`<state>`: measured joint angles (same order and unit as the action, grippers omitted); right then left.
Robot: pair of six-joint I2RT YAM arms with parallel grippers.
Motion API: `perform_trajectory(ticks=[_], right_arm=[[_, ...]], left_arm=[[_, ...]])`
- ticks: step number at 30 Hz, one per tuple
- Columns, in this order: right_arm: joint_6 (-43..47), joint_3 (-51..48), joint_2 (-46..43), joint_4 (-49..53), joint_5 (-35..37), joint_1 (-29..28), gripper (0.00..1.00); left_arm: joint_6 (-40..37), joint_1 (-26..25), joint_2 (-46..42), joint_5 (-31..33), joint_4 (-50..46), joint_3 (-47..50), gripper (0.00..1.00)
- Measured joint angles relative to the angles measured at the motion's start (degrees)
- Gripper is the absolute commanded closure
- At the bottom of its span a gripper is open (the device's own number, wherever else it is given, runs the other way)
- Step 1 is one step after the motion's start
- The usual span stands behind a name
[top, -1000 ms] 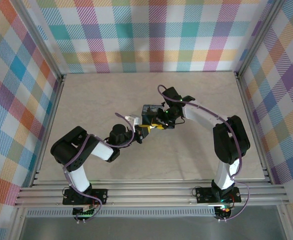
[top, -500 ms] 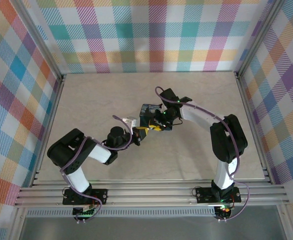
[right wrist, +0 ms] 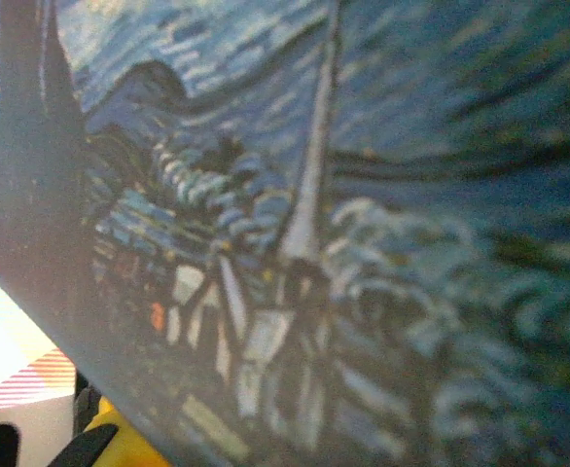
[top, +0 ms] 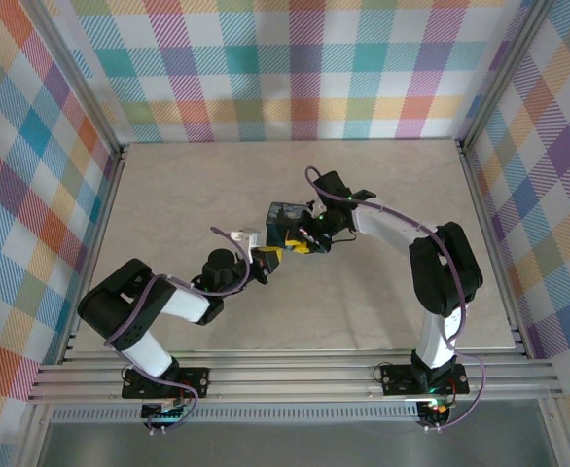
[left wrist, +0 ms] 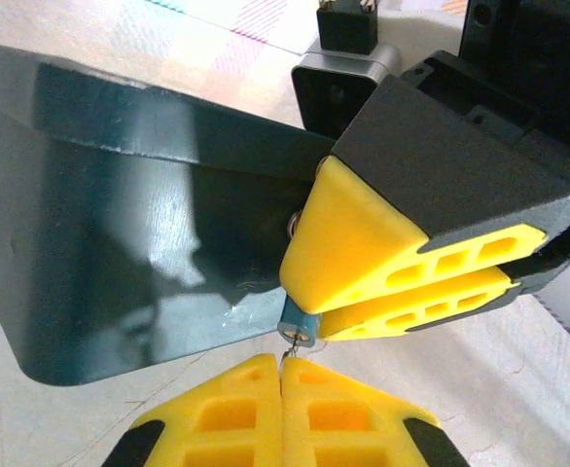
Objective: Unlock a padlock with a key
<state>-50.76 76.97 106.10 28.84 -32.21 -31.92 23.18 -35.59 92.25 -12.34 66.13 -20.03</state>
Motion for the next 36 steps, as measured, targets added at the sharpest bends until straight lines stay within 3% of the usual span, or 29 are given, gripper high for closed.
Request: perform_trajectory(ticks=[10, 21, 36], right_arm=[[-2.9, -0.2, -0.1, -2.3, -5.4, 2.3, 1.0], [-5.8, -0.2, -0.1, -3.8, -6.3, 2.4, 1.0], [-9.0, -0.9, -0.3, -6.4, -5.9, 2.4, 1.0]], left_arm=[[3.4, 2.8, -3.5, -1.5, 1.2, 1.2, 1.0], [6.0, 4.5, -6.5, -2.8, 2.0, 2.4, 1.0], [8.4, 4.6, 1.8, -4.7, 8.0, 0.9, 1.0]])
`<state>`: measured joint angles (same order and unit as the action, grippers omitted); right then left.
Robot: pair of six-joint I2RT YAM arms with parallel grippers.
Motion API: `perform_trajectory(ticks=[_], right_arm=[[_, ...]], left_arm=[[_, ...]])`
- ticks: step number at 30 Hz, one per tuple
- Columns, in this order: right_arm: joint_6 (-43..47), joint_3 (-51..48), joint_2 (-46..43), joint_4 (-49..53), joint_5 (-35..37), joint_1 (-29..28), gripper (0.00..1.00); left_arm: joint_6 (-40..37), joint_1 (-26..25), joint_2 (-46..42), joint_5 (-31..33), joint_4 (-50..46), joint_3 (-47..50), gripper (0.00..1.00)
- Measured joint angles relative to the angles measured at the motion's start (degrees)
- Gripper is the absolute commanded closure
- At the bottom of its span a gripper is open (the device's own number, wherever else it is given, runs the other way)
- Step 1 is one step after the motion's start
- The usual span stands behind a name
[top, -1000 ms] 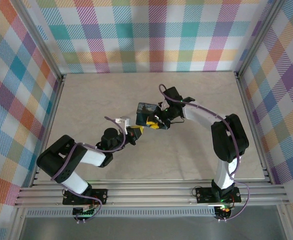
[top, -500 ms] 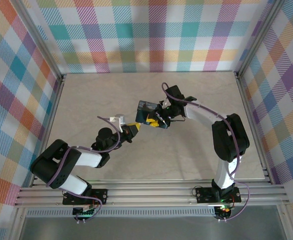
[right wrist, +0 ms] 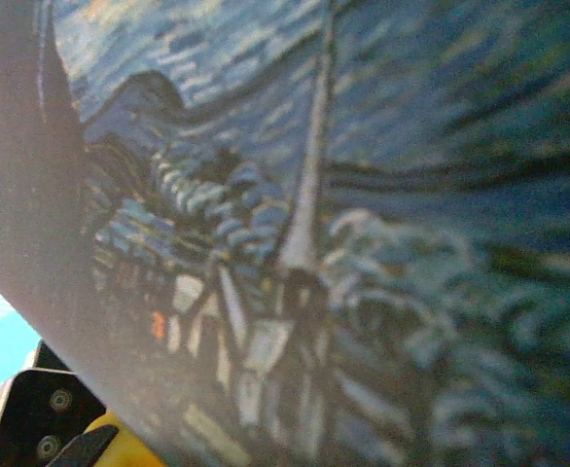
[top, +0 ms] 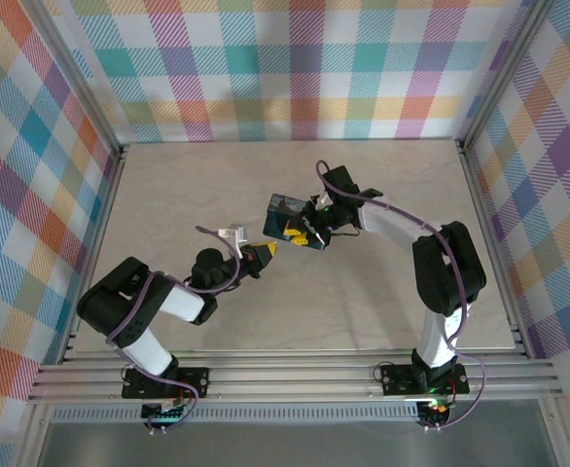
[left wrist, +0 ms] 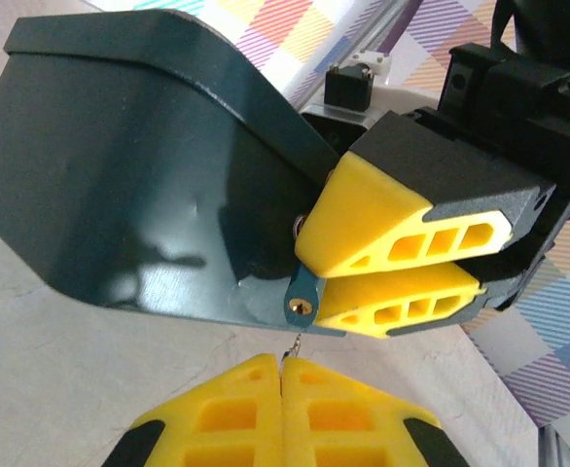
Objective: Unlock a padlock with a key
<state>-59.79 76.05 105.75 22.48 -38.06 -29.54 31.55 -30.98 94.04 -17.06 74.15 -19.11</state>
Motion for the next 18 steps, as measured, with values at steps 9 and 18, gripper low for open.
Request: perform_trajectory(ticks=[9, 18], right_arm=[[-1.6, 0.0, 0.0, -0.7, 0.3, 0.0, 1.0], [-2.8, 0.0, 0.0, -1.5, 0.5, 0.0, 1.0]], left_arm=[[0.0, 0.0, 1.6, 0.7, 0.5, -2.1, 1.0], [-0.1, 0.0, 2.3, 1.7, 1.0, -2.4, 1.0]])
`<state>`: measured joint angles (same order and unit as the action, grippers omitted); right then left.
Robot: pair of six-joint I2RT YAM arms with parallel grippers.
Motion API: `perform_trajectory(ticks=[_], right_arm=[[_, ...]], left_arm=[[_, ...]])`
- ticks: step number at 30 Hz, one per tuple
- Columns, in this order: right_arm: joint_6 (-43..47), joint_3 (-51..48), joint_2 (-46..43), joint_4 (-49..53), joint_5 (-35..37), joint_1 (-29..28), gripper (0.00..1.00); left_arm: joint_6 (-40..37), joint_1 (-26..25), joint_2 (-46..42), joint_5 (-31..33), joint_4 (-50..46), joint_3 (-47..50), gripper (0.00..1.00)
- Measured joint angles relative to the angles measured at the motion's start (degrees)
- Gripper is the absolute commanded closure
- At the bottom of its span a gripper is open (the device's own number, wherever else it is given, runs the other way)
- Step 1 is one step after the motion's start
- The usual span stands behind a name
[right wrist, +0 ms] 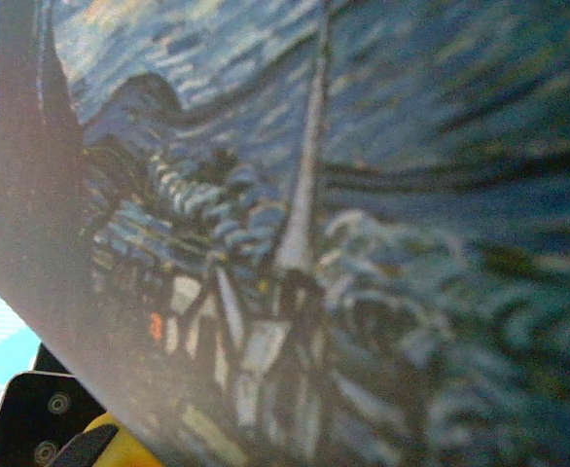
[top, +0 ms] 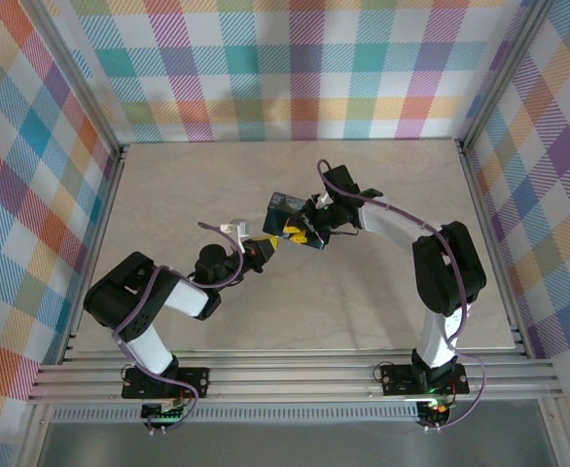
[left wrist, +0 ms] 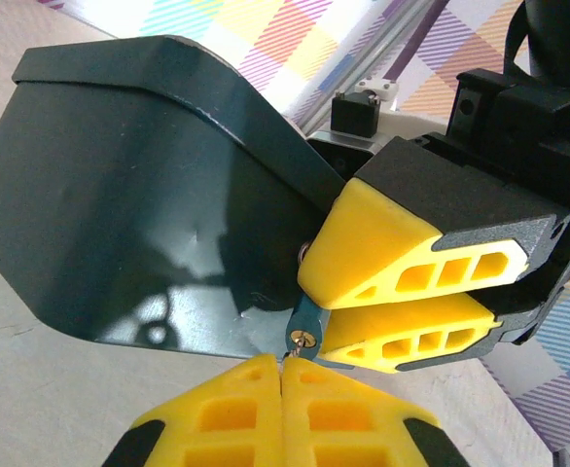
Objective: Unlock a padlock with a key
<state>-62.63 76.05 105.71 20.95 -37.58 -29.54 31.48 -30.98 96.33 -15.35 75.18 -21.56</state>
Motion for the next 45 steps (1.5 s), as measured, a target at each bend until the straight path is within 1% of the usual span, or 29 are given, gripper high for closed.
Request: perform_trajectory(ticks=[29, 38, 45], right_arm=[[-1.3, 0.0, 0.0, -0.8, 1.5, 0.6, 1.0], [-0.8, 0.0, 0.0, -0.3, 1.5, 0.6, 1.0], [1.2, 0.0, 0.0, 0.7, 2.1, 0.7, 1.0]], left_arm=[[0.0, -2.3, 4.3, 1.1, 1.7, -2.0, 1.0], [0.0, -2.3, 6.3, -0.1, 1.9, -3.9, 1.0], [0.0, -1.9, 7.7, -1.8, 2.1, -4.7, 1.0]])
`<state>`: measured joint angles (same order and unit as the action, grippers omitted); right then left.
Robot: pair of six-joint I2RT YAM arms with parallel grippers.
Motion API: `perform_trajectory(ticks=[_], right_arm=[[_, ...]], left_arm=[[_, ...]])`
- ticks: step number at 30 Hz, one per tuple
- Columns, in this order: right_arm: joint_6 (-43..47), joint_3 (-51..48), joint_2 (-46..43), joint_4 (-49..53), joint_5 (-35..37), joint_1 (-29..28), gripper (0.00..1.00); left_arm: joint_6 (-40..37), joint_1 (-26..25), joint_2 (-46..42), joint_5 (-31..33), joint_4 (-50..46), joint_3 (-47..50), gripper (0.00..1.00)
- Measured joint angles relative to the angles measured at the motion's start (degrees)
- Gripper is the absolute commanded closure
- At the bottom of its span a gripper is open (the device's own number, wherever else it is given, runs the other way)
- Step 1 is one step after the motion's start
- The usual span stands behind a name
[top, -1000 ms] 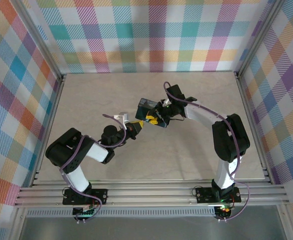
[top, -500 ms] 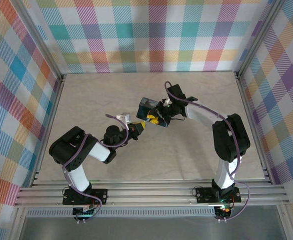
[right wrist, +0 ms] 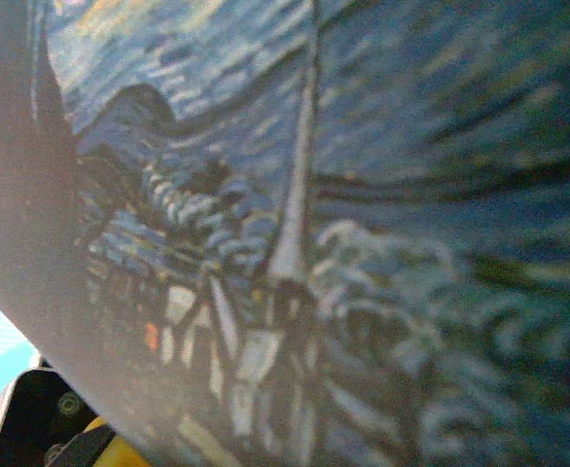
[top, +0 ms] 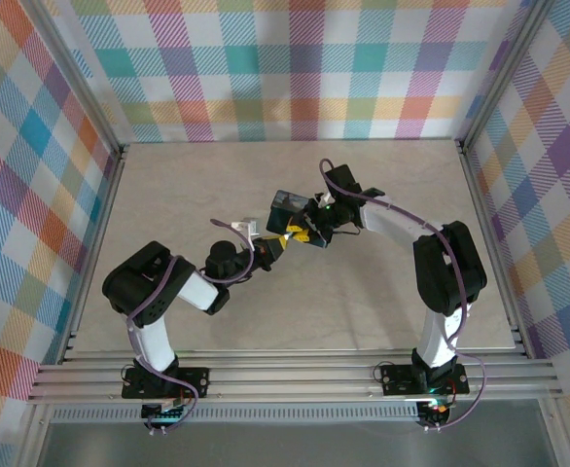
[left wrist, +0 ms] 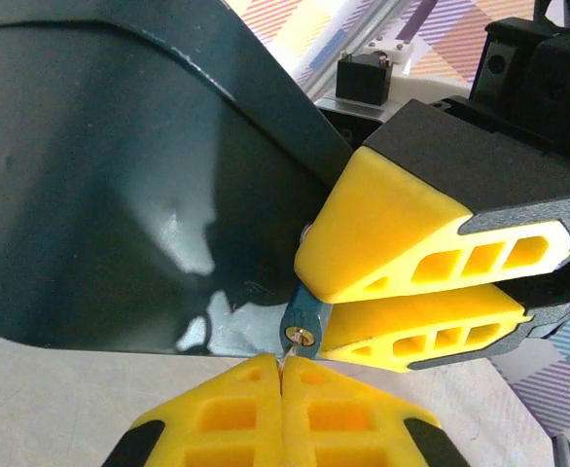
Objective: Unlock a padlock with a key
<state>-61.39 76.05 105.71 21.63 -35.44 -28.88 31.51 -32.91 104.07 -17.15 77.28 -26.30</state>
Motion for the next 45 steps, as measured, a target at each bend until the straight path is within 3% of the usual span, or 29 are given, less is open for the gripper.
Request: perform_trajectory(ticks=[10, 23, 31, 34, 45], right_arm=[[4.0, -0.1, 0.0, 2.5, 2.6, -0.2, 0.99], [9.9, -7.4, -0.9, -2.7, 13.7, -4.2, 0.78], [8.4, -14.3, -4.0, -7.4, 18.1, -5.9, 0.51], [7.3, -16.9, -6.0, -8.7, 19.0, -6.0, 0.45], [1.2, -25.2, -10.6, -18.9, 21.6, -6.2, 0.41]], left_arm=[[1.2, -0.1, 2.8, -3.0, 1.2, -0.6, 1.0], [7.9, -4.3, 10.0, 2.9, 5.2, 1.4, 1.0], [10.6, -6.7, 10.9, 6.8, 6.5, 3.1, 1.0], [11.1, -7.4, 11.4, 8.9, 7.6, 3.3, 1.0], [11.8, -9.8, 11.7, 13.9, 8.4, 3.3, 1.0]])
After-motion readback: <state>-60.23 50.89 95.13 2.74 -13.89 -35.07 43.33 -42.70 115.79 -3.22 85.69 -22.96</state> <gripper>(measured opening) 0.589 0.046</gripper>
